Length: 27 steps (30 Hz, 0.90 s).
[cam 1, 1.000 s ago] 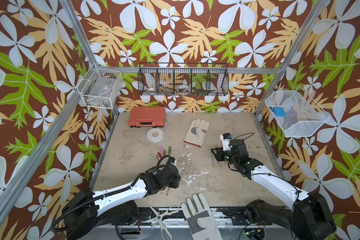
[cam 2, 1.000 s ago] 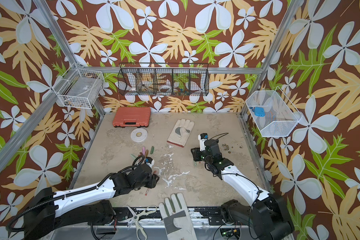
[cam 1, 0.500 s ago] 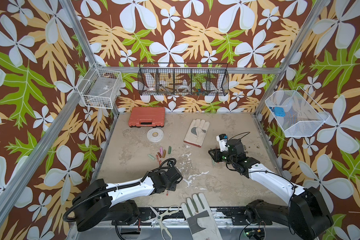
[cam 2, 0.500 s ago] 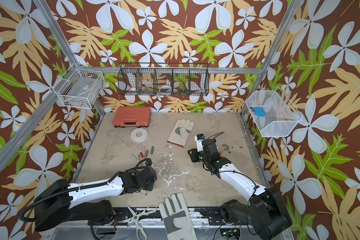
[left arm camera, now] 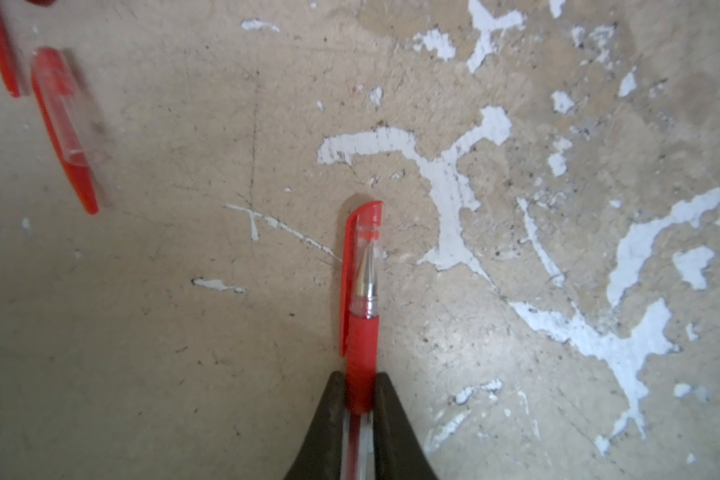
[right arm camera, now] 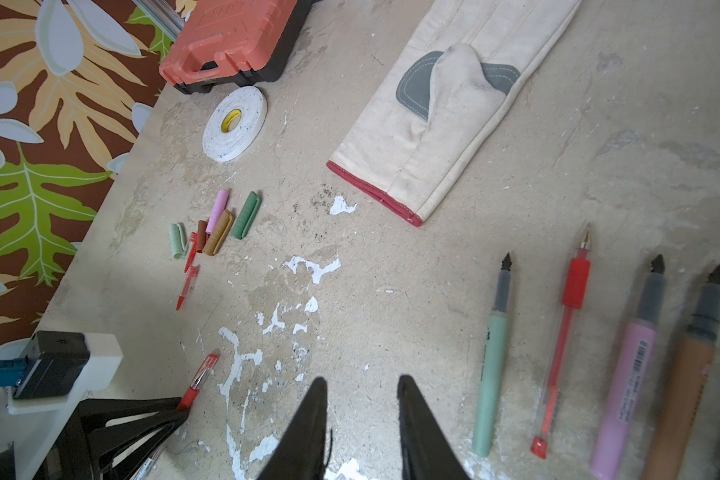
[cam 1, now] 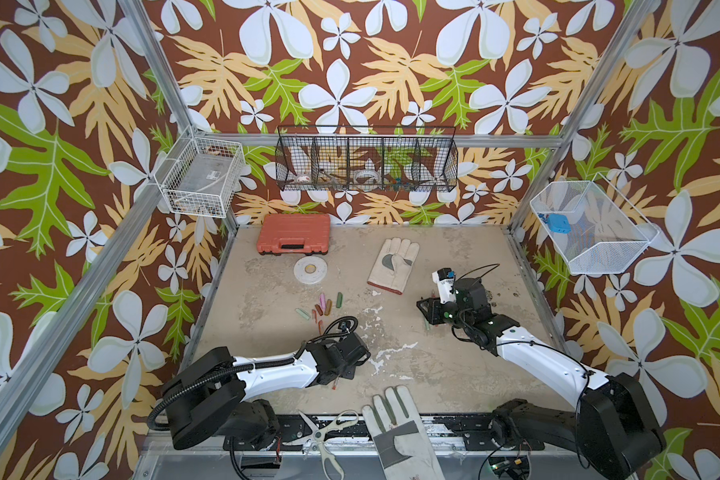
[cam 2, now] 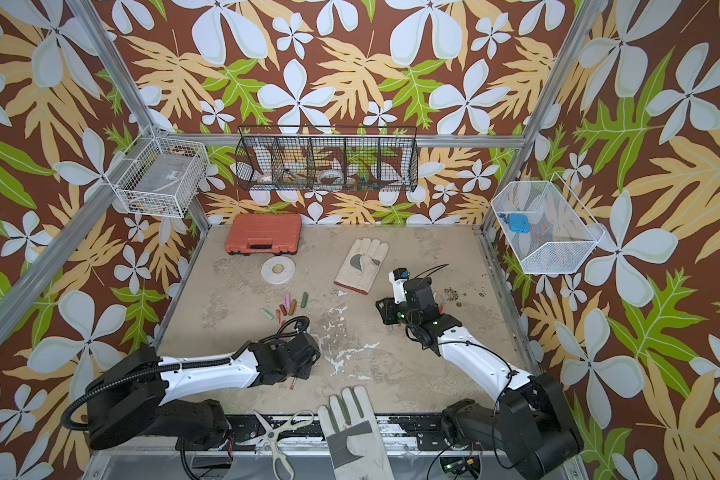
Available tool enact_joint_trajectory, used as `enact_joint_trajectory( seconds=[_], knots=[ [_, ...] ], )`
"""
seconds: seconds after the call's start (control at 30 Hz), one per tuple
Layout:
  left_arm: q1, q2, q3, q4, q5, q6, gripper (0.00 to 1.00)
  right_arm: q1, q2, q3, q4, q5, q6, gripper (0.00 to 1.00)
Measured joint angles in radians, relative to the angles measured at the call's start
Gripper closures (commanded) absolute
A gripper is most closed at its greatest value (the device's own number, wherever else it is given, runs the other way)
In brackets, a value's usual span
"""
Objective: Open the pen caps
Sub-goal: 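Close the left gripper on the capped red pen and lift it, then raise the red pen upright with left while the open right gripper approaches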
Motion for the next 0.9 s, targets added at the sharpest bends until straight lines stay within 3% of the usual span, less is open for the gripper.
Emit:
enact_joint_trajectory(
  seconds=[0.23, 0.37, 0.47, 0.73, 0.9],
  knots=[
    [0.0, -0.029, 0.013, -0.021, 0.037, 0.009, 1.0, 0.0, 0.0, 0.0, 0.0, -0.004, 0.0, 0.71],
    [0.028, -0.061, 0.095, -0.016, 0.05, 0.063, 1.0, 0.0, 0.008, -0.006, 0.013, -0.04, -0.003, 0.68],
    [0.097, -0.092, 0.152, 0.038, 0.078, 0.108, 1.0, 0.0, 0.024, -0.013, 0.035, -0.099, -0.013, 0.66],
    [0.264, -0.112, 0.191, 0.327, 0.185, 0.187, 1.0, 0.0, -0.003, -0.065, 0.158, -0.287, -0.018, 0.66],
    [0.321, -0.109, 0.06, 0.64, 0.277, 0.171, 1.0, 0.0, -0.04, -0.108, 0.273, -0.405, -0.01, 0.63]
  ],
)
